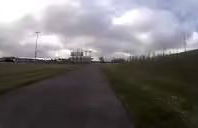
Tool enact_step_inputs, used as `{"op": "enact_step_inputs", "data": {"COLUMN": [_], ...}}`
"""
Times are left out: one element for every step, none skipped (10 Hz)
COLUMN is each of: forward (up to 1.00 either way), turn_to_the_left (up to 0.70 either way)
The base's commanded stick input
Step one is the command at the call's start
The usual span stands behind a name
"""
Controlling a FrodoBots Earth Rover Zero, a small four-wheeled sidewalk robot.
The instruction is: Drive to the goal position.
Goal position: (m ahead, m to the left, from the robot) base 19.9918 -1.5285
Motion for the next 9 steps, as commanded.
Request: {"op": "enact_step_inputs", "data": {"forward": [1.00,1.00,1.00,1.00,1.00,1.00,0.63,0.00,0.00], "turn_to_the_left": [0.00,0.00,0.00,0.00,0.00,0.00,0.00,0.00,0.00]}}
